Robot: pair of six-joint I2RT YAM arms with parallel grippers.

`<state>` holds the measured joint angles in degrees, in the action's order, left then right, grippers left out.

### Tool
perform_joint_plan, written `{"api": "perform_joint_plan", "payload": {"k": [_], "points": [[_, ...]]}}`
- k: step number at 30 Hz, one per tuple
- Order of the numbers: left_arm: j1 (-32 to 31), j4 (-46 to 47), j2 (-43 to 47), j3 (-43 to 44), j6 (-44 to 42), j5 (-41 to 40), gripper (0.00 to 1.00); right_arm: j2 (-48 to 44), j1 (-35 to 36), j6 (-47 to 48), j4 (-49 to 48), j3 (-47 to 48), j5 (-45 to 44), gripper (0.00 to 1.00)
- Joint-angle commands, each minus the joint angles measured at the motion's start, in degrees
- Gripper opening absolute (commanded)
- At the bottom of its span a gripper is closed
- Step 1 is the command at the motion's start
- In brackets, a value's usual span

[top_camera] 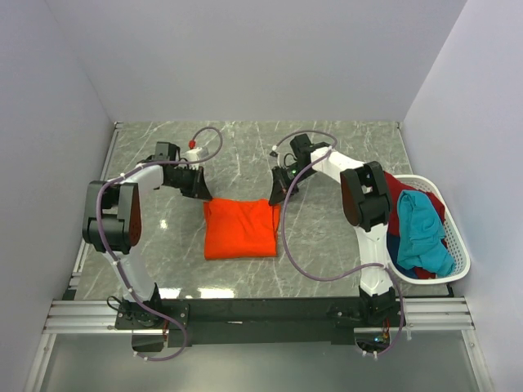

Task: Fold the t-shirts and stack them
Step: Neatly place the folded tshirt to the corner

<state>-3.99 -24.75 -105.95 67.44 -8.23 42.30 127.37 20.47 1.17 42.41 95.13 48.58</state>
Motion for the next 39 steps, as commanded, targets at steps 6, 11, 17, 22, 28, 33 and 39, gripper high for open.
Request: {"api": "perform_joint_plan", "payload": {"k": [6, 11, 17, 22, 28, 33, 39], "points": [[2.93, 4.45, 1.19, 2.7, 2.6, -3.63, 0.01, -4.33, -3.59, 0.5, -3.21, -1.18, -4.45, 0.0], [2.93, 6.03, -1.53, 4.71, 3.66, -4.33, 0.01, -3.1, -4.12, -1.08, -5.94, 0.49, -6.47, 0.0], [3.46, 8.32, -4.78, 6.73, 3.92, -7.32, 0.01, -1.08, -4.21, -4.15, -9.01, 3.56, -10.42, 0.0], [3.81, 9.81, -8.21, 8.41, 4.62, -8.55, 0.01, 2.0, -4.3, -5.04, -9.28, 9.17, -12.1, 0.0], [6.26, 10.42, -7.26, 10.7, 6.55, -4.35, 0.34, 3.42, -4.65, -5.12, -3.92, 16.58, -11.41, 0.4], [6.72, 14.62, 5.39, 3.77, 13.21, 6.79, 0.44, -8.53, -4.92, -10.82, -9.35, 9.91, -2.72, 0.5], [-0.04, 21.84, 9.1, -5.2, 26.39, 11.04, 0.23, -7.5, -0.7, -20.85, -17.45, 4.36, 6.61, 0.31]]}}
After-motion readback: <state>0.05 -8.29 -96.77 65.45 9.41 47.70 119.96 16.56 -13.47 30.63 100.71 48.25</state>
